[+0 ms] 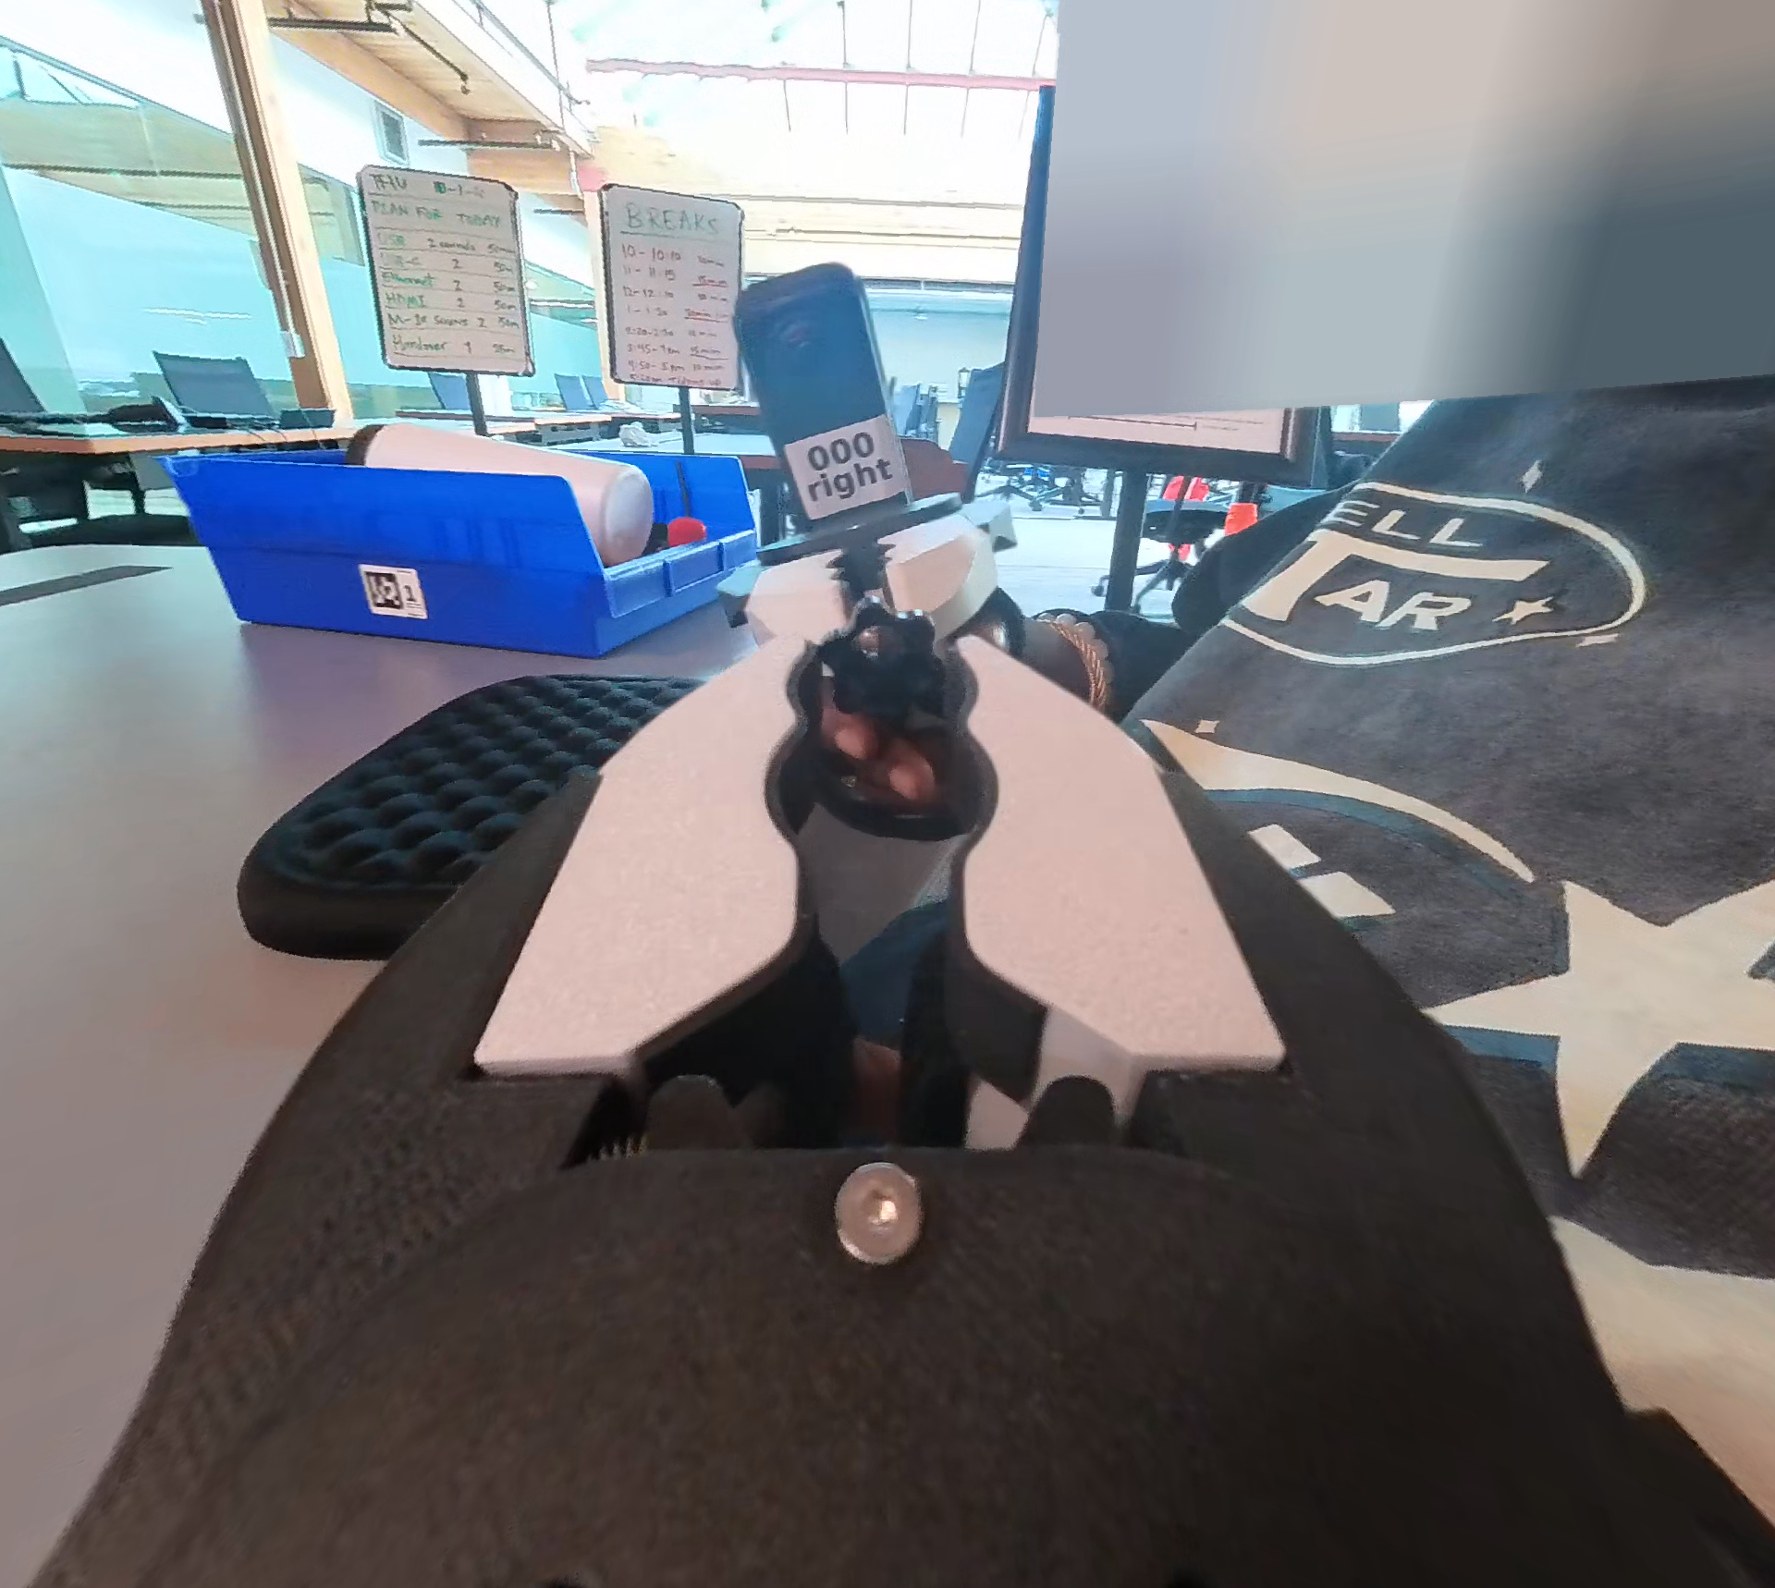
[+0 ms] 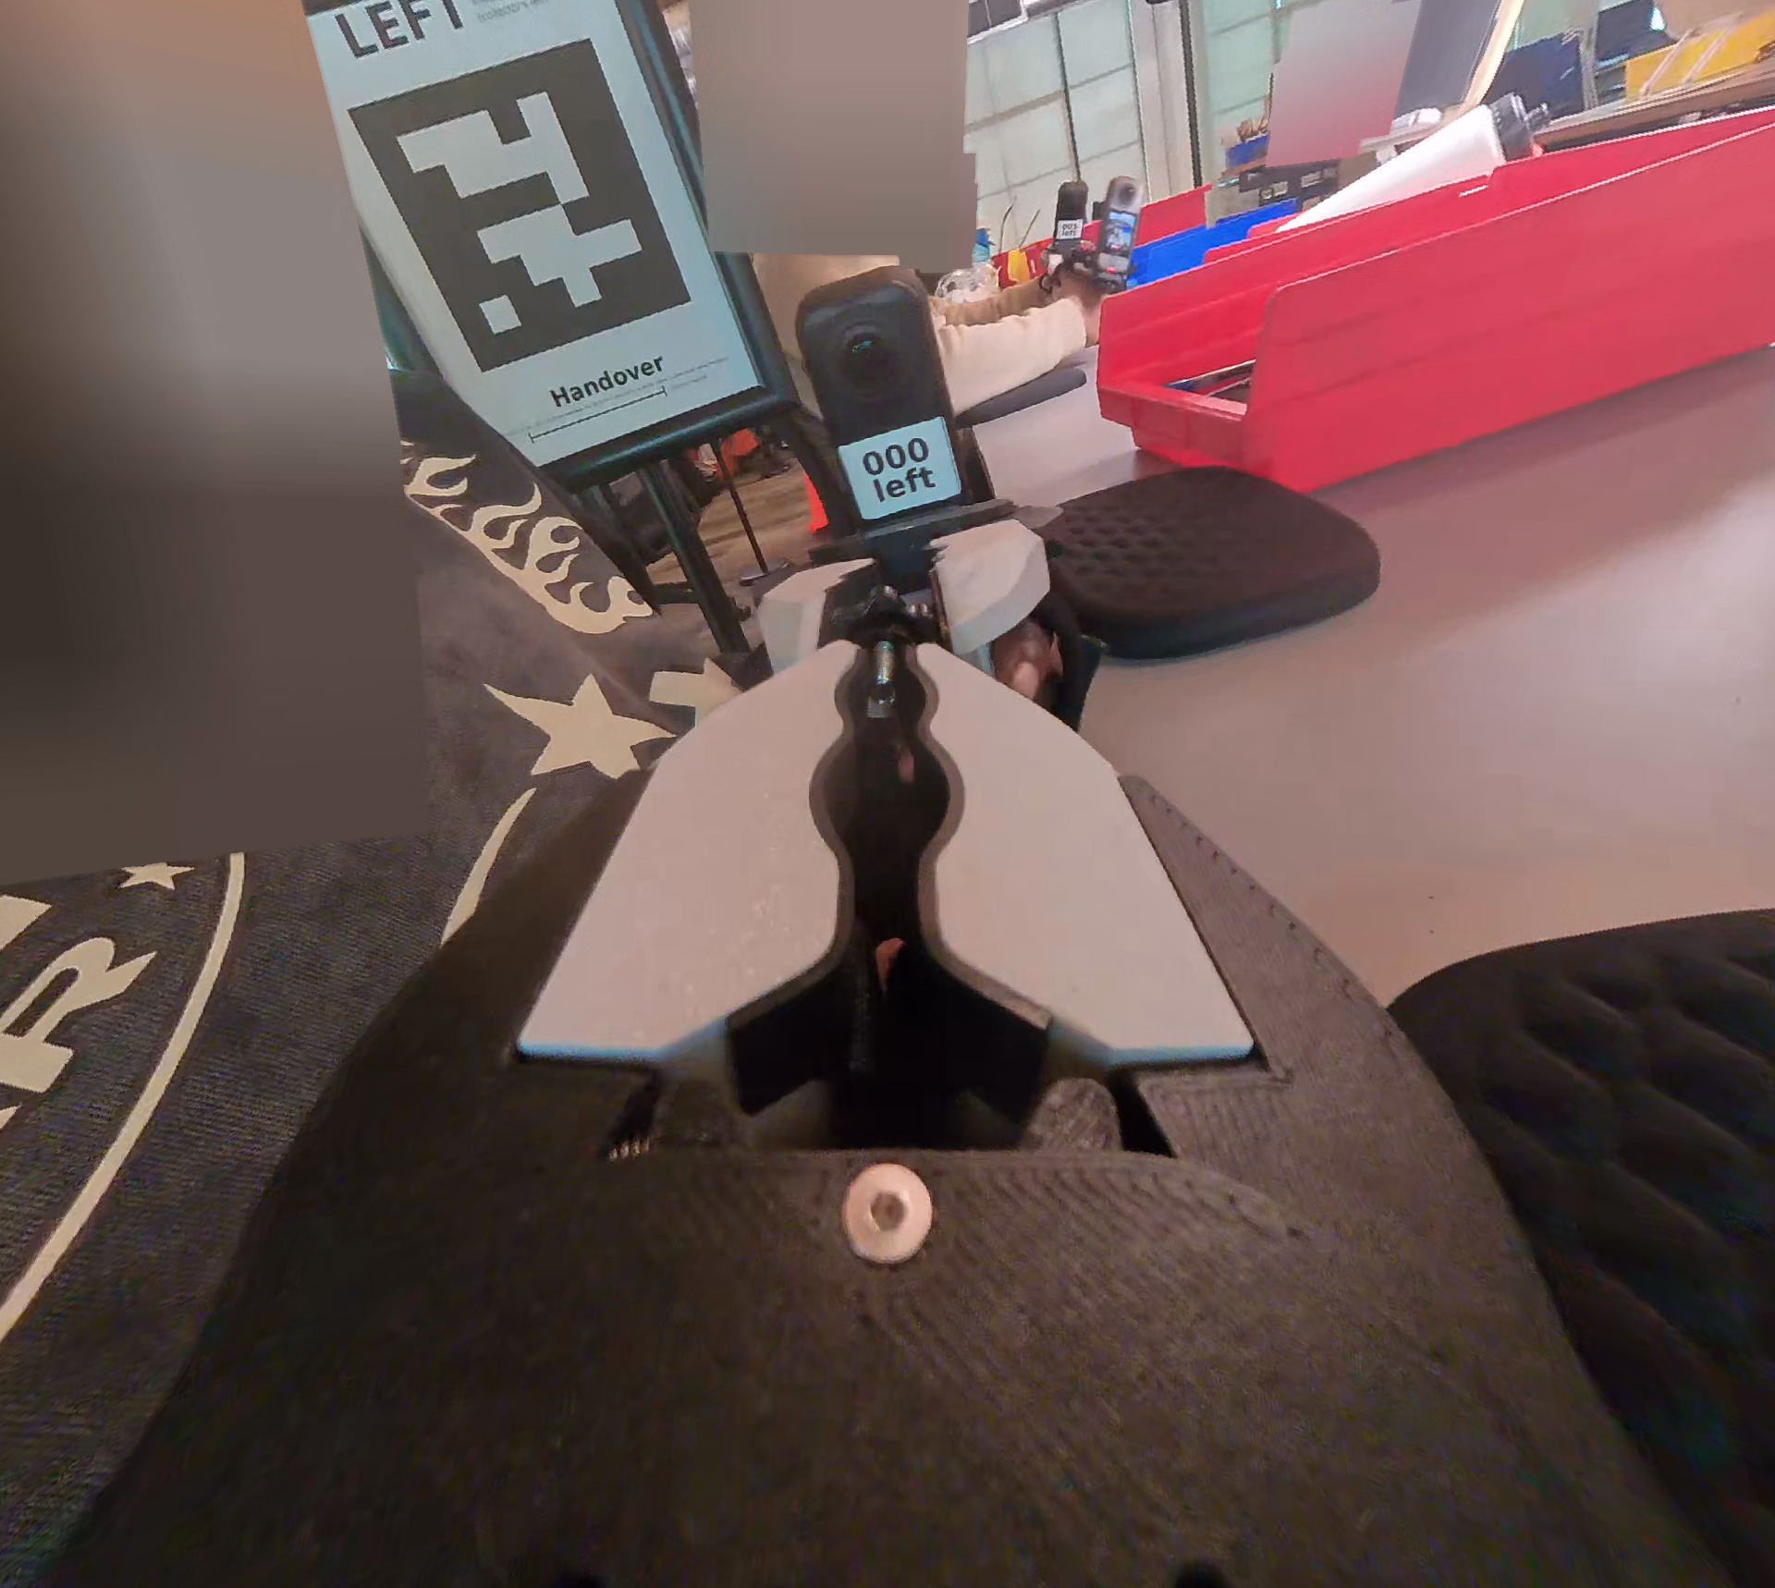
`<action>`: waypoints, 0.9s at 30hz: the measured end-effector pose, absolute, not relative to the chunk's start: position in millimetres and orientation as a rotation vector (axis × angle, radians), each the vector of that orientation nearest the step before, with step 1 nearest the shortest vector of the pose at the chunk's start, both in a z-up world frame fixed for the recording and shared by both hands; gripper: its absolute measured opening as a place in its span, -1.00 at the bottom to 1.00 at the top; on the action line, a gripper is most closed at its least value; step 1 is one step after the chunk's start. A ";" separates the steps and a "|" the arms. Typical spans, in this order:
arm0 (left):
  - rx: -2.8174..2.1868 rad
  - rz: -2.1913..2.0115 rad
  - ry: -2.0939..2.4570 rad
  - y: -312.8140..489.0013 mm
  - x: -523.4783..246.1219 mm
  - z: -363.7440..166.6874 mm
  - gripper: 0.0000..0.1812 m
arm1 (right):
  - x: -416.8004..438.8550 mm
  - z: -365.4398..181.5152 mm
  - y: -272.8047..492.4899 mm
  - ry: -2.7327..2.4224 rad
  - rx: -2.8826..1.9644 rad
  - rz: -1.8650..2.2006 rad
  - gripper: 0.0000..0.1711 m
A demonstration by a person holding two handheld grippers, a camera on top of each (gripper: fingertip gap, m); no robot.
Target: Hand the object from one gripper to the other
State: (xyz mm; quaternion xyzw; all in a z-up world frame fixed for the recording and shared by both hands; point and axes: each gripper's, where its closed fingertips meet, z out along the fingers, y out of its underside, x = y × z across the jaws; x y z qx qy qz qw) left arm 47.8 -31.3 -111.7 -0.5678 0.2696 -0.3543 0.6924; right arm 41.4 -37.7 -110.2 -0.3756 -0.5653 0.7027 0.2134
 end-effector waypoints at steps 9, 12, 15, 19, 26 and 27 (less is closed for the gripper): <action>-1.282 -1.034 0.510 -34.0 43.5 -107.1 -0.74 | 40.8 -108.5 -36.9 -1.566 -0.770 1.620 -0.76; -1.269 -1.109 0.479 -35.6 41.8 -103.7 -0.74 | 41.8 -107.1 -36.3 -1.546 -0.583 1.341 -0.76; -1.277 -1.158 0.468 -36.1 43.1 -104.3 -0.74 | 42.2 -106.2 -39.9 -1.525 -0.454 1.144 -0.77; -1.289 -1.192 0.476 -37.5 46.4 -106.1 -0.74 | 40.2 -109.7 -42.5 -1.529 -0.373 0.979 -0.85; -1.274 -1.090 0.529 -38.5 47.5 -106.9 -0.69 | 41.2 -109.9 -42.6 -1.582 -0.500 1.180 -0.93; -1.267 -1.037 0.543 -38.2 46.4 -106.8 -0.65 | 41.7 -108.0 -42.2 -1.583 -0.568 1.291 -0.93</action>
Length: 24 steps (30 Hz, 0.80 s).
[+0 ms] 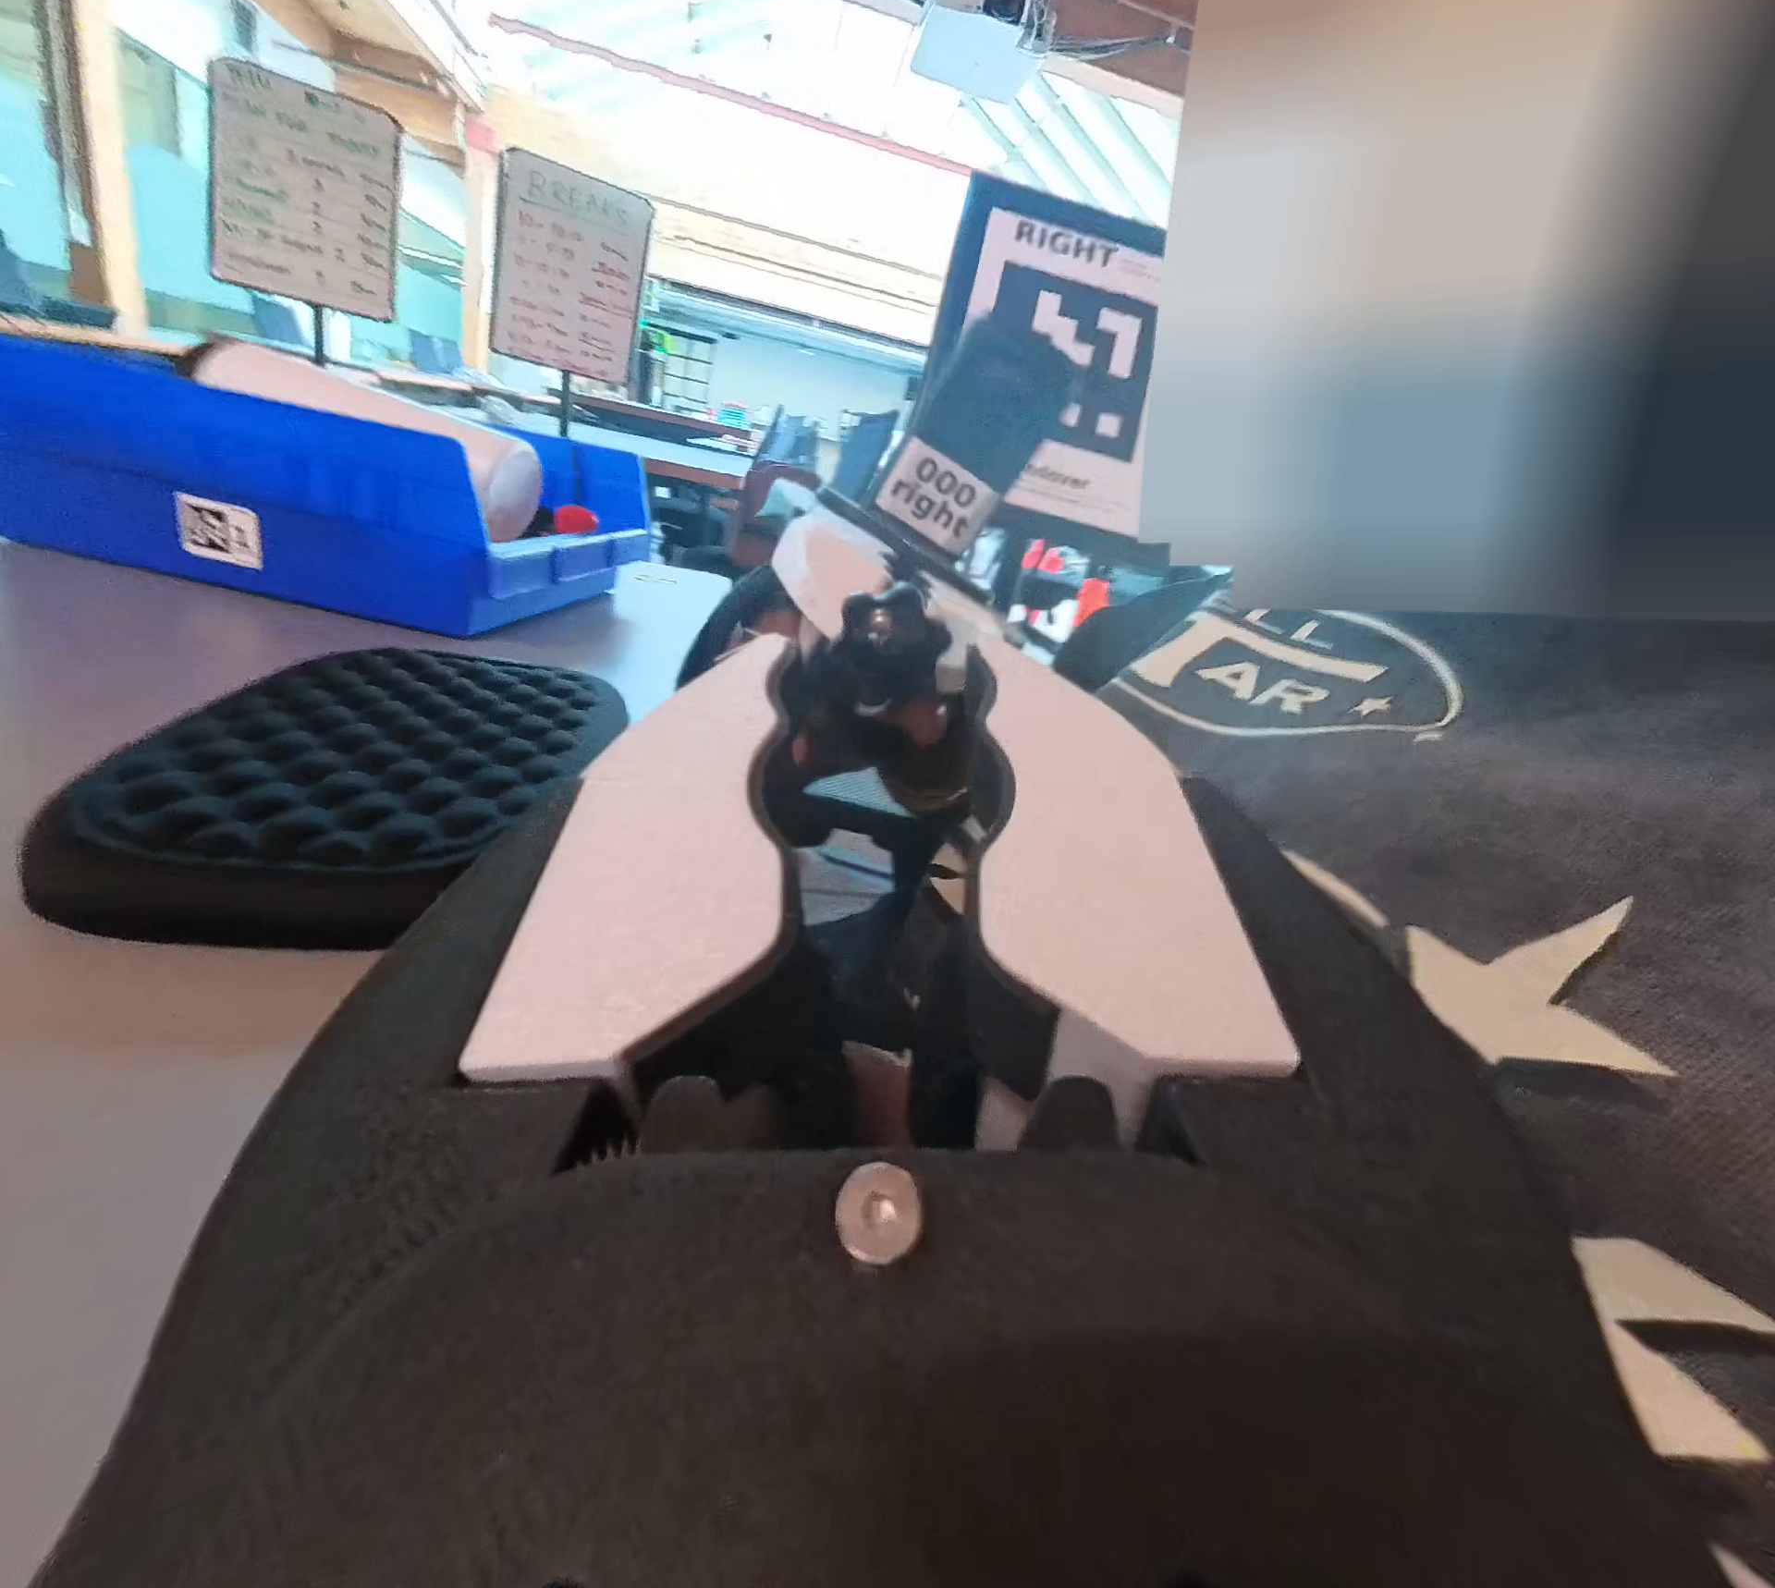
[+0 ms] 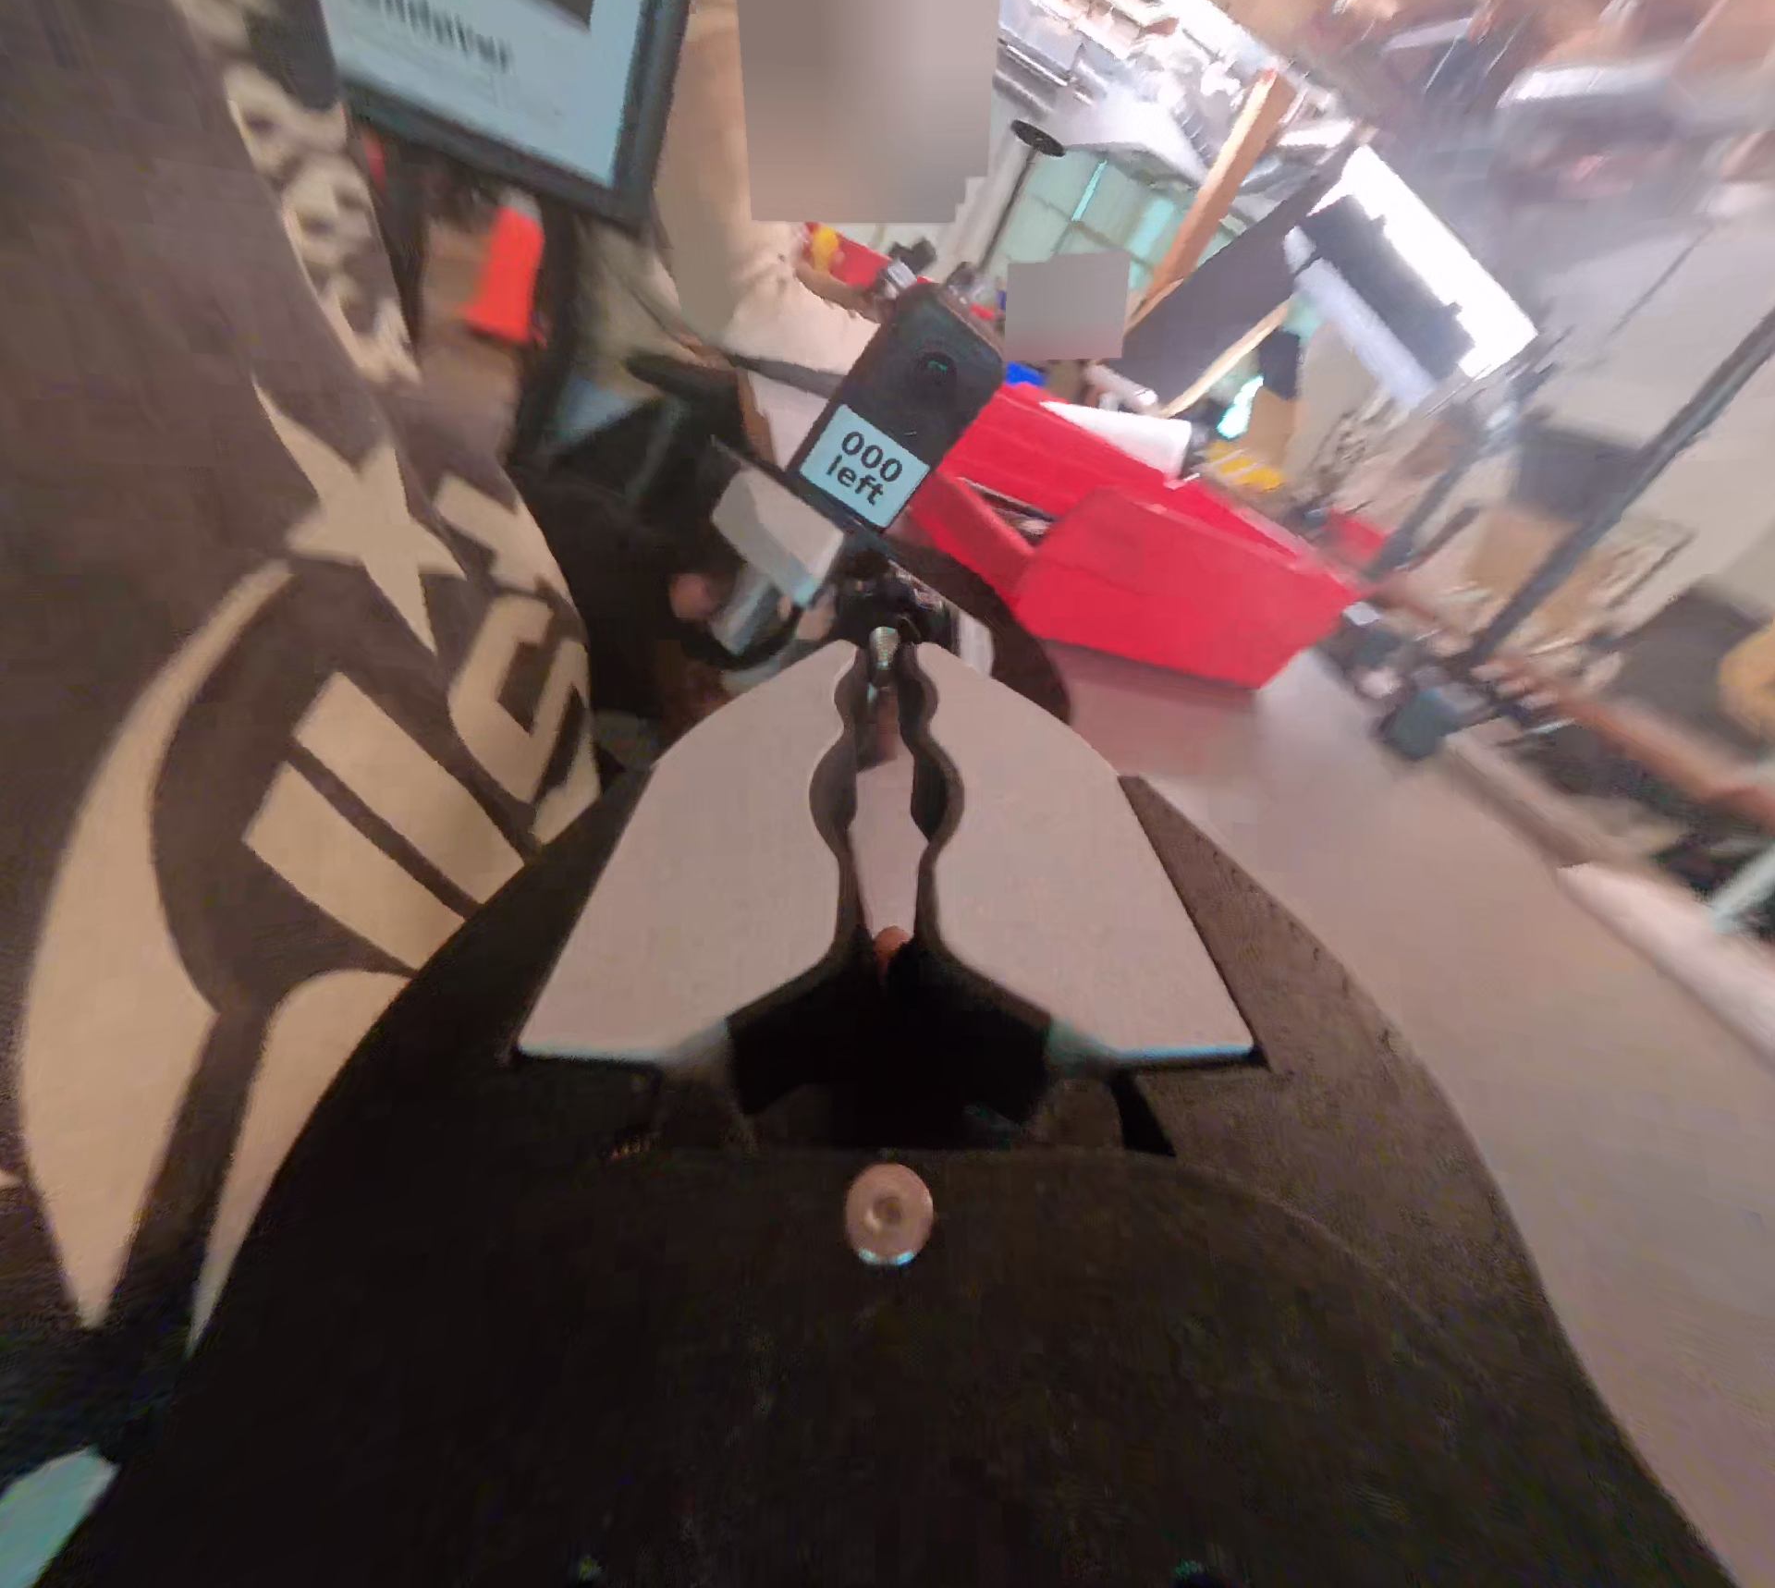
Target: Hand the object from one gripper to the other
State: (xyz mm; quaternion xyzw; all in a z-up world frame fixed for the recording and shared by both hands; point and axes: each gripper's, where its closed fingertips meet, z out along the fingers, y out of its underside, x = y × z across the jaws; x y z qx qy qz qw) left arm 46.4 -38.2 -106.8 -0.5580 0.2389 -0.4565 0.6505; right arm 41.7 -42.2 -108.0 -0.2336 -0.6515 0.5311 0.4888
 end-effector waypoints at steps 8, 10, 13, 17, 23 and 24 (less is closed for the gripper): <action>-1.240 -0.895 0.555 -35.3 41.3 -104.2 -0.63 | 41.7 -107.7 -38.5 -1.583 -0.959 1.817 -0.92; -1.240 -0.896 0.556 -35.5 42.0 -104.4 -0.65 | 40.8 -111.0 -39.9 -1.597 -0.984 1.833 -0.92; -1.258 -0.906 0.558 -34.5 43.6 -106.9 -0.70 | 40.6 -112.6 -41.3 -1.610 -0.984 1.822 -0.92; -1.270 -0.951 0.554 -35.2 44.8 -107.7 -0.76 | 40.2 -114.8 -42.7 -1.631 -0.969 1.777 -0.93; -1.270 -1.101 0.475 -34.5 41.5 -104.0 -0.76 | 37.6 -109.8 -36.6 -1.568 -0.758 1.488 -0.73; -1.270 -1.122 0.461 -34.2 40.5 -103.7 -0.76 | 37.5 -109.5 -35.4 -1.561 -0.693 1.387 -0.71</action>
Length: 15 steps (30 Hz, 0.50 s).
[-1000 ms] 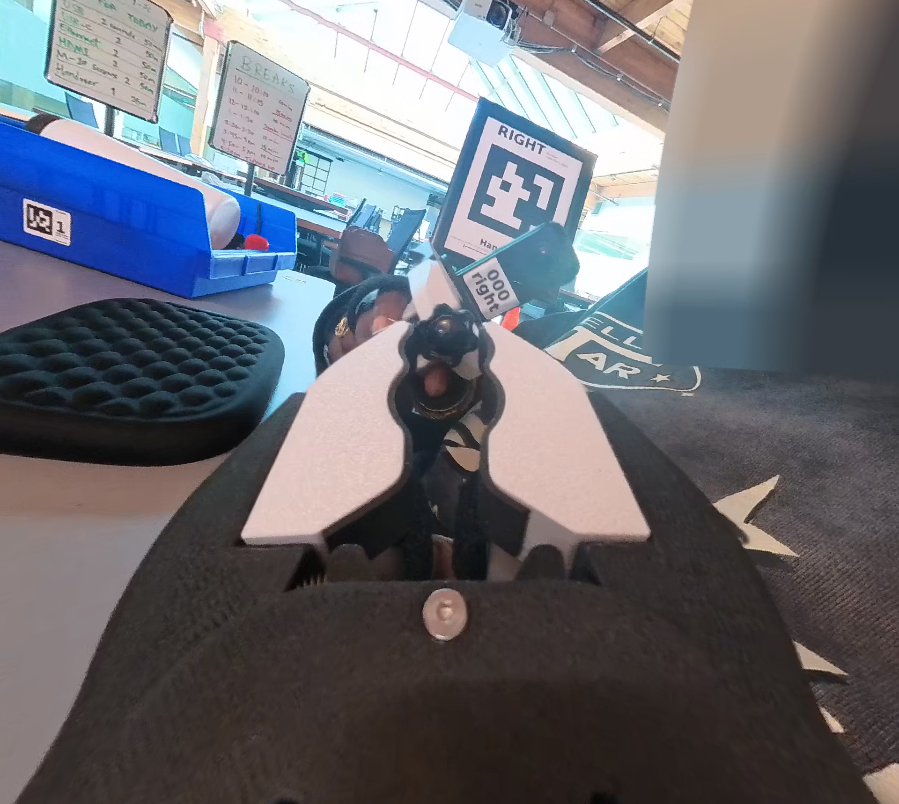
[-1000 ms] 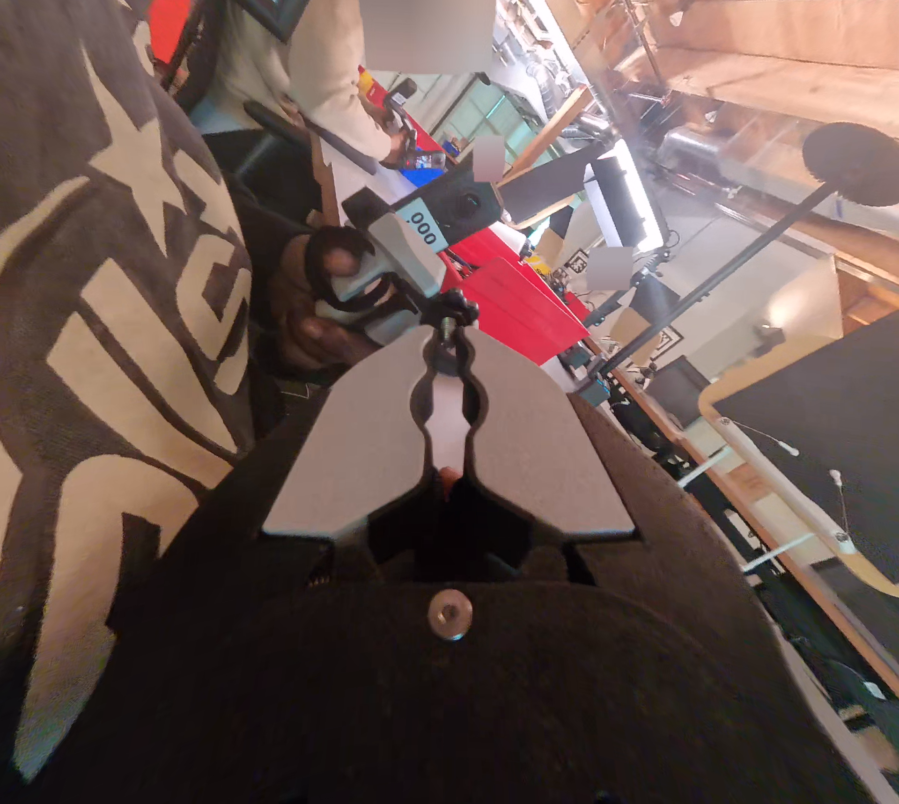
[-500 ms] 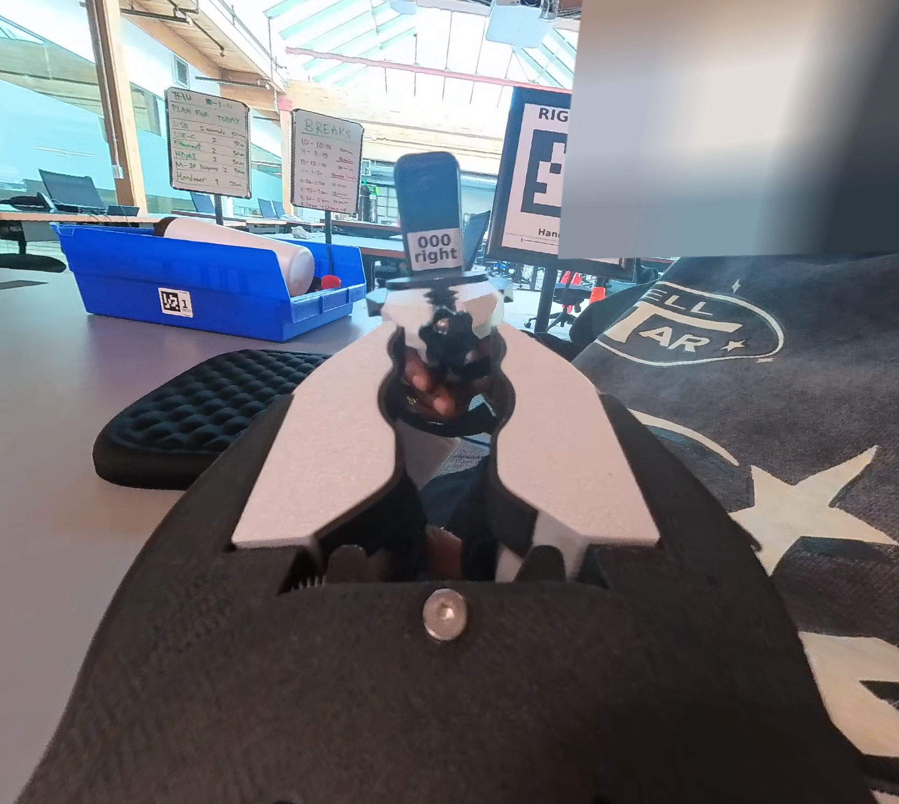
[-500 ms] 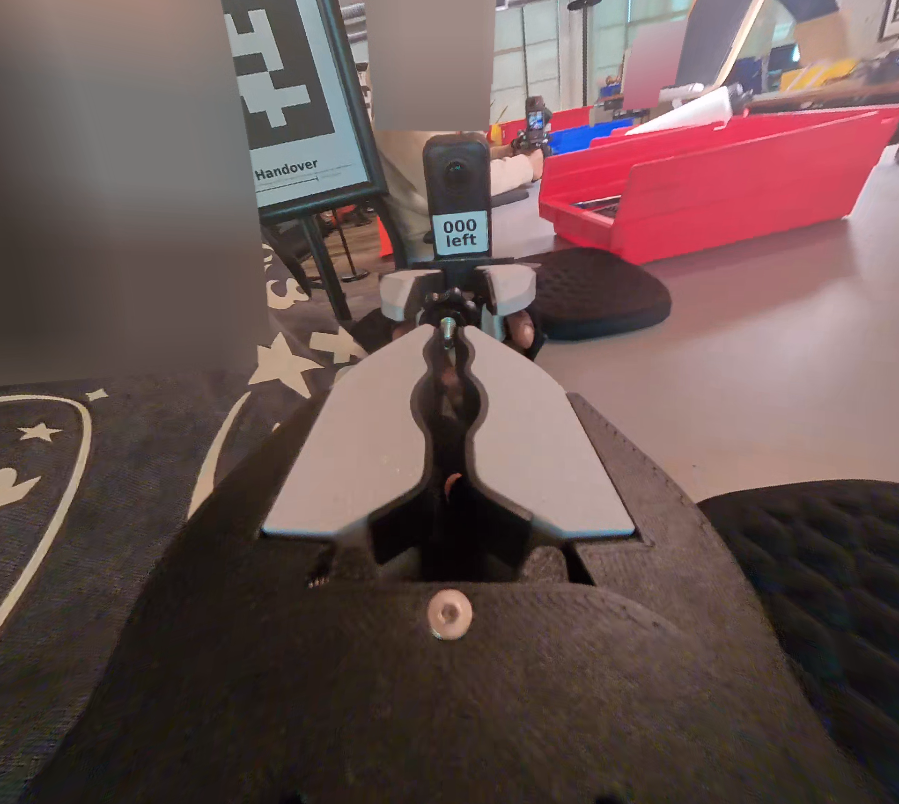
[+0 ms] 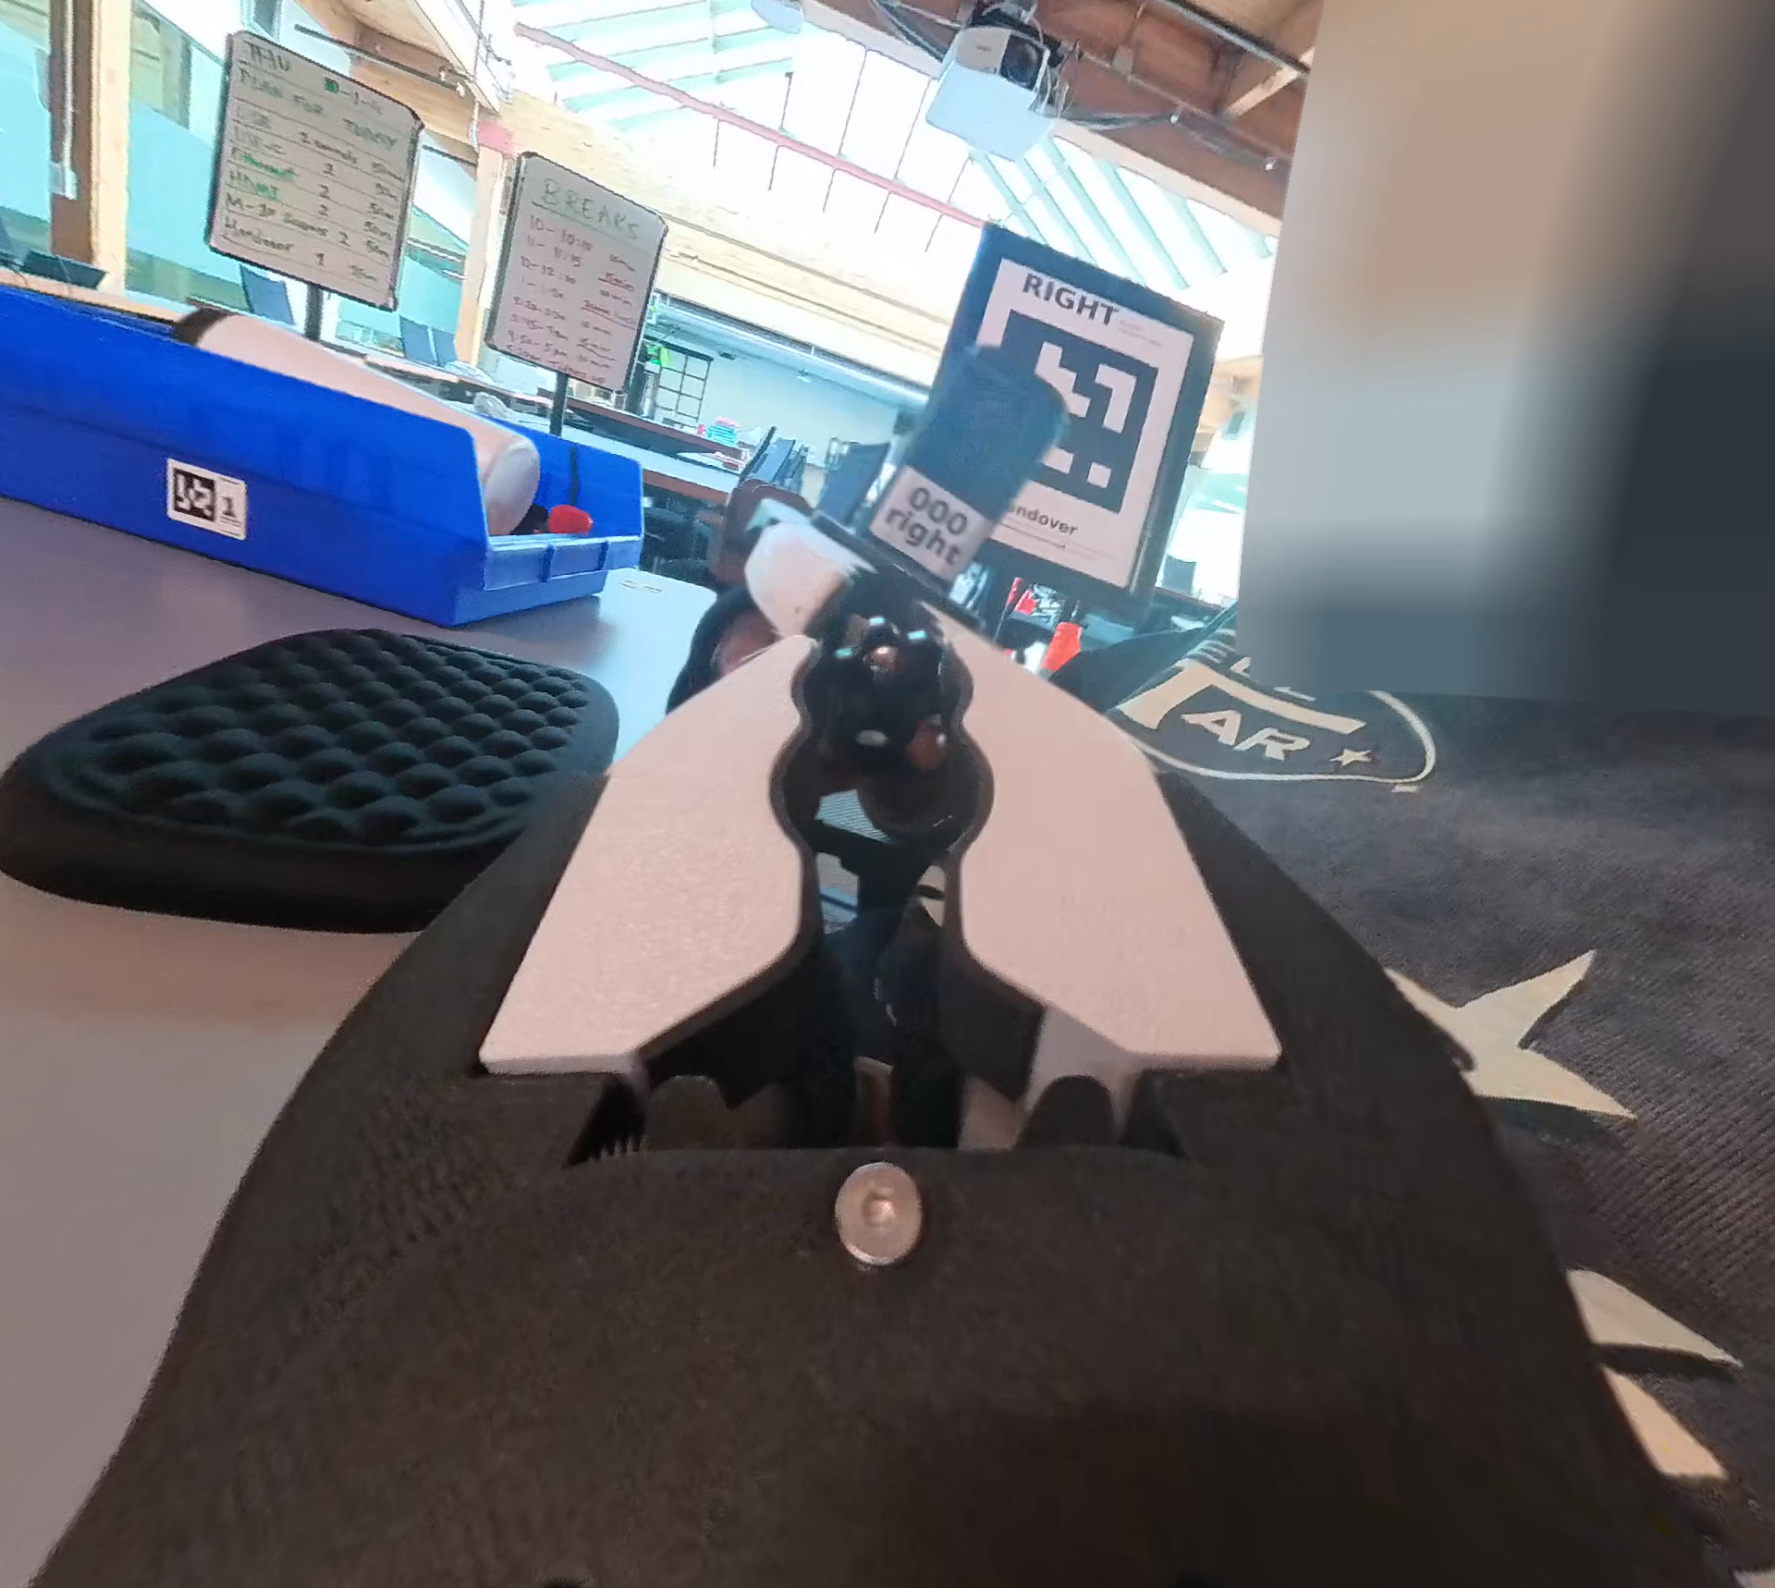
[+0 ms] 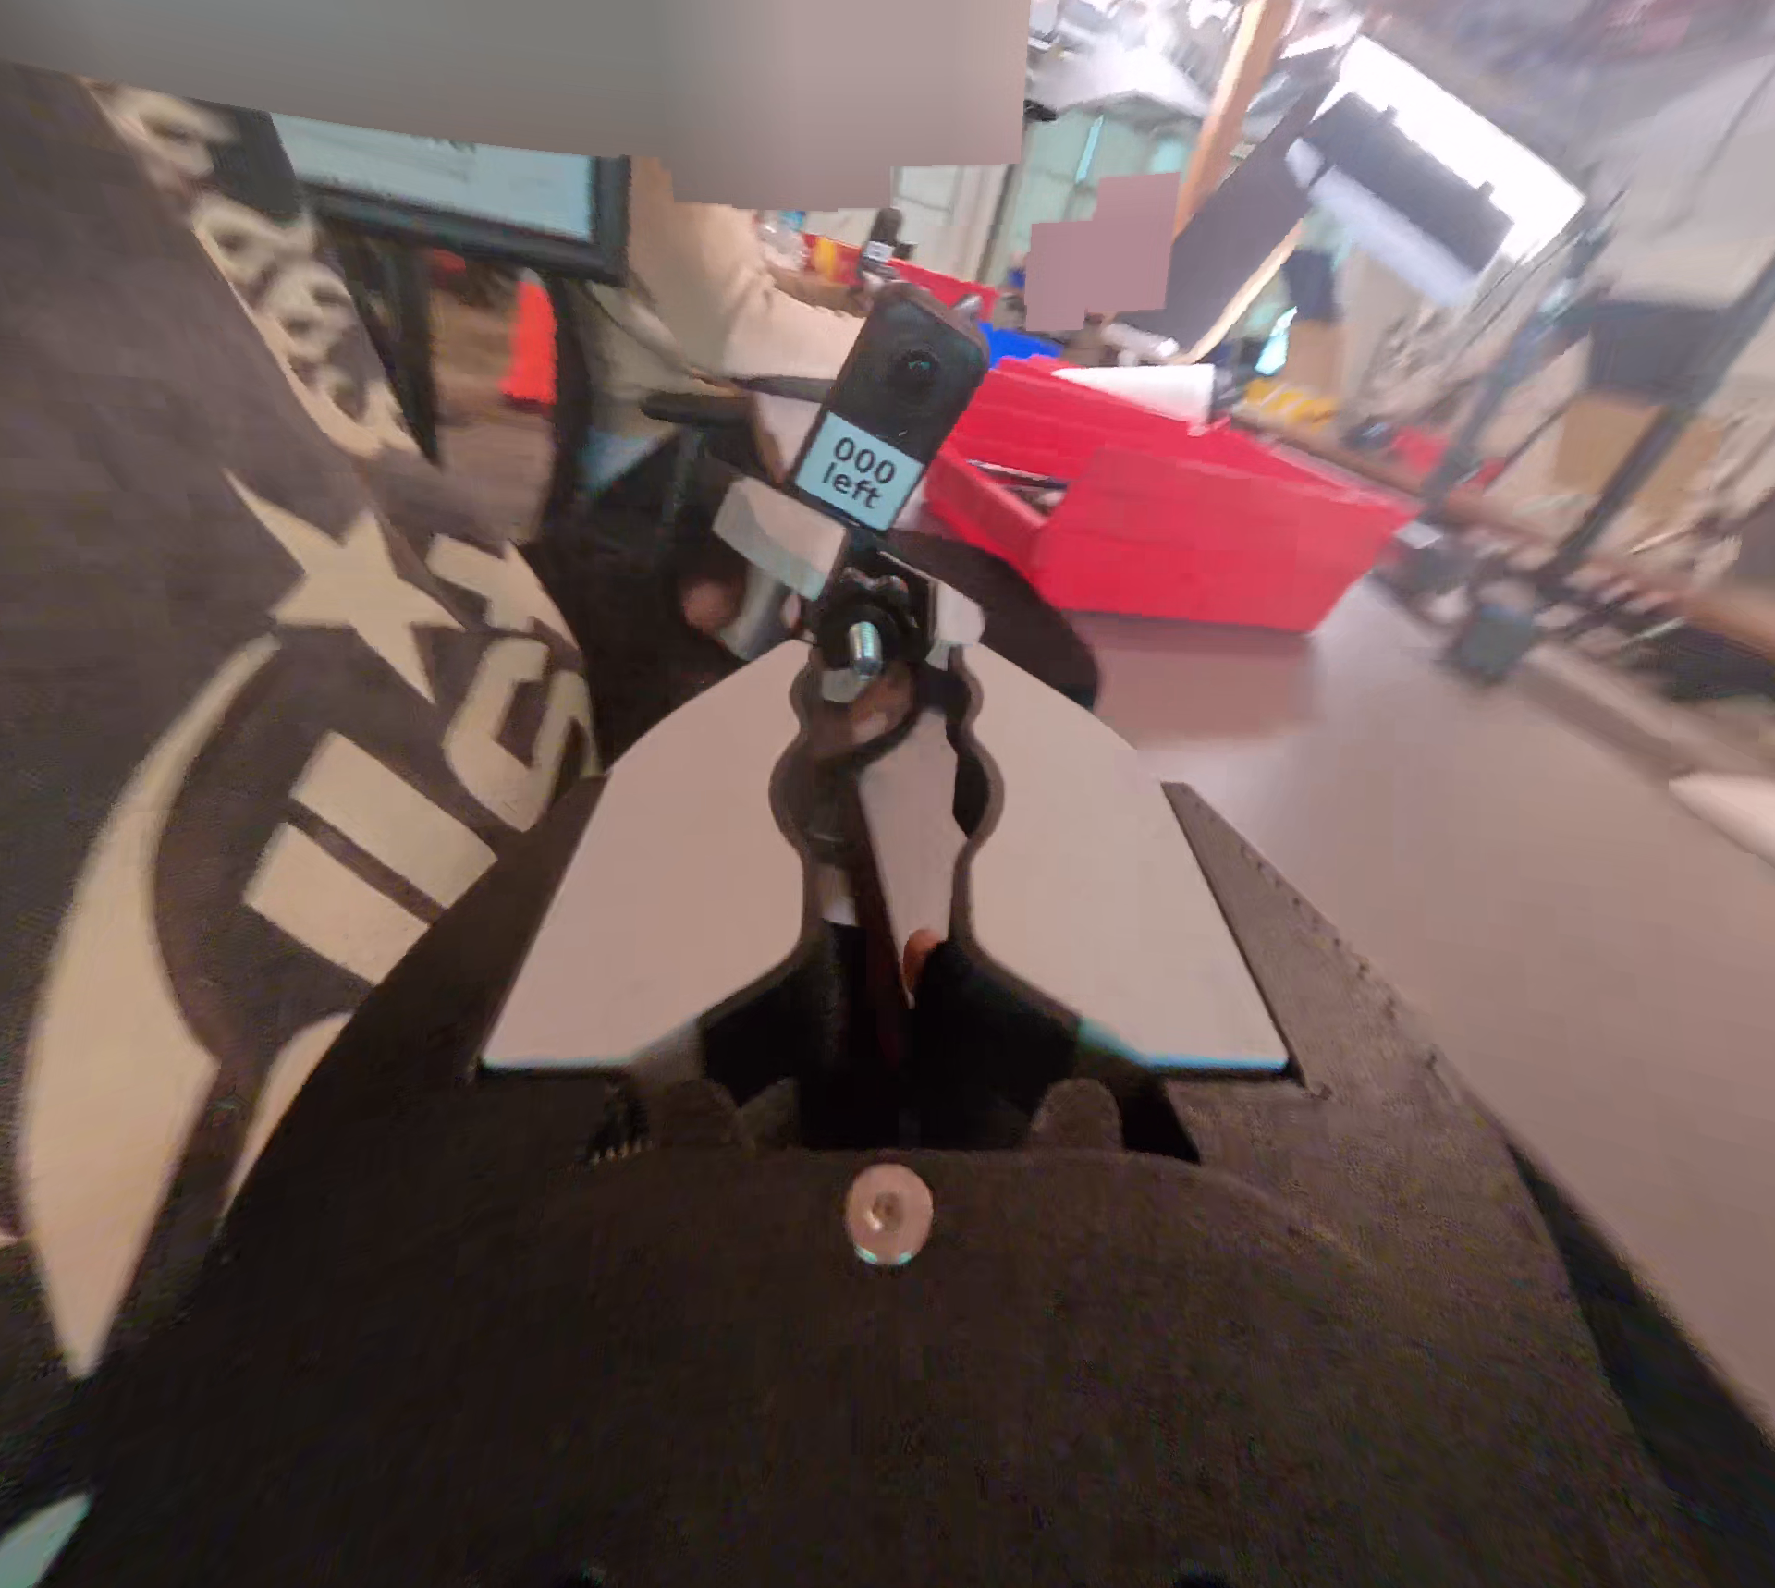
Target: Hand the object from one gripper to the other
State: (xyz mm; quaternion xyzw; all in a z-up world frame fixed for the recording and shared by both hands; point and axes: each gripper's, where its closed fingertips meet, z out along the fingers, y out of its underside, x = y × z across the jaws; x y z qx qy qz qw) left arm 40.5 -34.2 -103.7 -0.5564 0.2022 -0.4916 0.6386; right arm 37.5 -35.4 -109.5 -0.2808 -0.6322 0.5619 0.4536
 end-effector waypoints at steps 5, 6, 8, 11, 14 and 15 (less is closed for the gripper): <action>-1.270 -1.205 0.434 -35.3 39.7 -102.8 -0.77 | 39.2 -109.9 -43.3 -1.540 -0.421 1.007 -0.73; -1.272 -1.211 0.435 -35.5 40.2 -103.0 -0.77 | 39.1 -110.0 -44.3 -1.536 -0.400 0.976 -0.76; -1.277 -1.222 0.448 -37.0 42.1 -103.8 -0.76 | 39.5 -110.1 -45.3 -1.532 -0.370 0.934 -0.81; -1.283 -1.236 0.465 -38.6 44.7 -105.0 -0.76 | 40.7 -109.3 -44.6 -1.531 -0.351 0.913 -0.92; -1.279 -1.227 0.475 -39.0 45.8 -105.2 -0.76 | 41.8 -110.4 -45.0 -1.559 -0.365 0.950 -0.93; -1.267 -1.207 0.484 -39.2 45.8 -104.3 -0.75 | 42.2 -109.8 -45.2 -1.565 -0.390 0.996 -0.93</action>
